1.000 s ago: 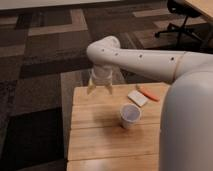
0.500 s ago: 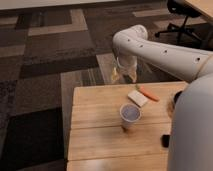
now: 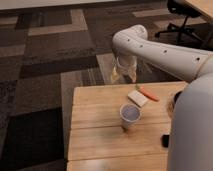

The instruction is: Place the pepper in the ceramic cup

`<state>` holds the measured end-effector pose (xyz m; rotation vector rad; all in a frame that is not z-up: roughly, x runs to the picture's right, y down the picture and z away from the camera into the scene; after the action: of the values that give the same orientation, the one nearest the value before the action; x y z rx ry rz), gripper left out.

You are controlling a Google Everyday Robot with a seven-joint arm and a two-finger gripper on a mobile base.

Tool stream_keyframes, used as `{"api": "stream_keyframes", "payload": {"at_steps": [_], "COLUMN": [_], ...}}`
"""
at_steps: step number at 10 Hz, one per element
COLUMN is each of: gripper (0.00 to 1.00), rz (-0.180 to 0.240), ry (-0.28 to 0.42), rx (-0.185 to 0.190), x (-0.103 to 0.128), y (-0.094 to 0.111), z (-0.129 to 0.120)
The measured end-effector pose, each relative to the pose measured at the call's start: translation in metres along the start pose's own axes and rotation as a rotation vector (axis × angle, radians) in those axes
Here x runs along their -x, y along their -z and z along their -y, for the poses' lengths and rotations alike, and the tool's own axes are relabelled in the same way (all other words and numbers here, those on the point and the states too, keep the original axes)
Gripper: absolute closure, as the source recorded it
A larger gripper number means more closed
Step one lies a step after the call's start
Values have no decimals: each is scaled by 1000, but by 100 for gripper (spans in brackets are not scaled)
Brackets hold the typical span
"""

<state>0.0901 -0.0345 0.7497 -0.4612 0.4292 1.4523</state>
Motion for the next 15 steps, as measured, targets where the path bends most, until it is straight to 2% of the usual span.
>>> {"api": "stream_keyframes", "payload": {"at_steps": [1, 2, 4, 7, 9, 10, 11, 13, 15], "gripper": [35, 35, 35, 35, 35, 35, 35, 35, 35], "rz": [9, 17, 13, -25, -61, -94, -120, -148, -152], "ry": [-7, -18, -6, 63, 213, 323, 420, 569, 598], "rx": [-21, -61, -101, -117, -99, -103, -117, -155, -166], "x": [3, 8, 15, 28, 35, 36, 35, 38, 40], "y": [0, 0, -4, -18, -21, -19, -14, -4, -1], "z": [10, 32, 57, 89, 103, 112, 125, 150, 156]}}
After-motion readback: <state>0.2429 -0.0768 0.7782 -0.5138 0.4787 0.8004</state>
